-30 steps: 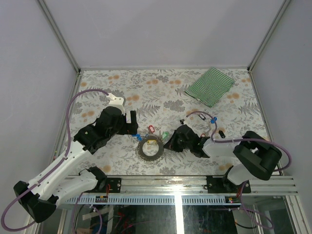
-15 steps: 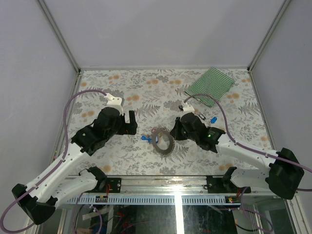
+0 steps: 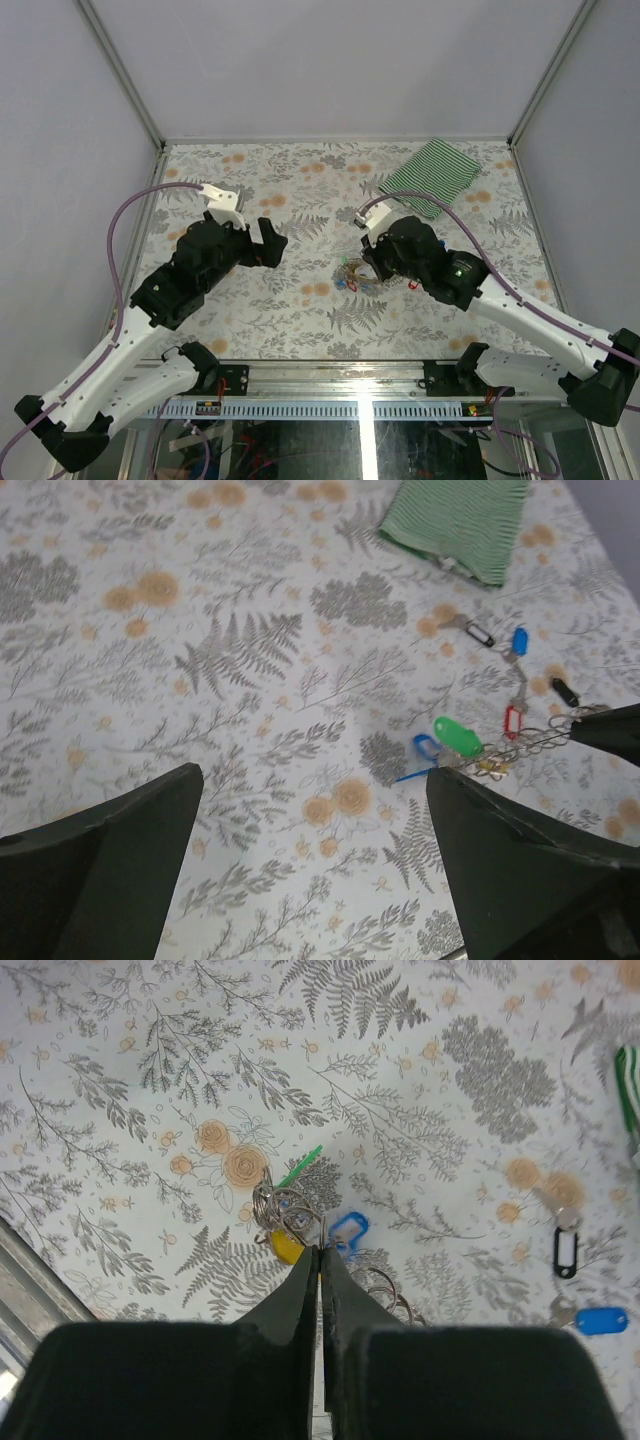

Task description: Put the keys on the keyring

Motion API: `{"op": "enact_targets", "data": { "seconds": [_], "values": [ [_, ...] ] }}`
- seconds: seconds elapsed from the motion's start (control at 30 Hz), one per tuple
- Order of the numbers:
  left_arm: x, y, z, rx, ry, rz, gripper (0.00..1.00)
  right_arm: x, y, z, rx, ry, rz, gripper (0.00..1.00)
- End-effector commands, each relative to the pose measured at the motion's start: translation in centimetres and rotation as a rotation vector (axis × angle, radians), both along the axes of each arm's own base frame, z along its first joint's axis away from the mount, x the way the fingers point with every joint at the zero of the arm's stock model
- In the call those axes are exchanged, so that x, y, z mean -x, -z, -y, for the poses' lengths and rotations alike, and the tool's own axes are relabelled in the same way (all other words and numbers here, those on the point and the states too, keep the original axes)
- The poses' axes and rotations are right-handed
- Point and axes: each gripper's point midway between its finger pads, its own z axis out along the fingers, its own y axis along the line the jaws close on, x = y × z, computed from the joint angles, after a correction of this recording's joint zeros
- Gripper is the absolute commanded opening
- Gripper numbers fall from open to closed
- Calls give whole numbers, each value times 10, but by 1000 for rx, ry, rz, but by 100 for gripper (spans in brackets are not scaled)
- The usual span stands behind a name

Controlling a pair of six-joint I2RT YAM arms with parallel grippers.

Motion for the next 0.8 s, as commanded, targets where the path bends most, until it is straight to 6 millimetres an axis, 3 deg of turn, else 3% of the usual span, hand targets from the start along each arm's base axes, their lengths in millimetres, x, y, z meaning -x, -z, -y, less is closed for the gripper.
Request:
{"op": "enact_targets", "data": {
  "seconds": [0.0, 0.17, 0.33, 0.47, 0.57, 0.77],
  "values": [
    [-5, -61, 24, 91, 129, 229, 98, -1, -67, -8, -43, -177, 267, 0],
    [9, -88, 40, 140, 271, 373, 96, 19, -88, -16, -83, -342, 364, 0],
    [23, -112, 48, 215, 353, 489, 92, 25, -105, -16, -133, -342, 351, 0],
    [26, -122, 57, 262, 380, 428, 93, 38, -113, -21, -170, -416, 366, 0],
    [32, -121, 68, 226, 460, 338, 96, 50, -130, -29, -260, -468, 382, 0],
    [68, -144, 80, 262, 661, 394, 92, 77, -169, -44, -407, -597, 366, 0]
  ]
}}
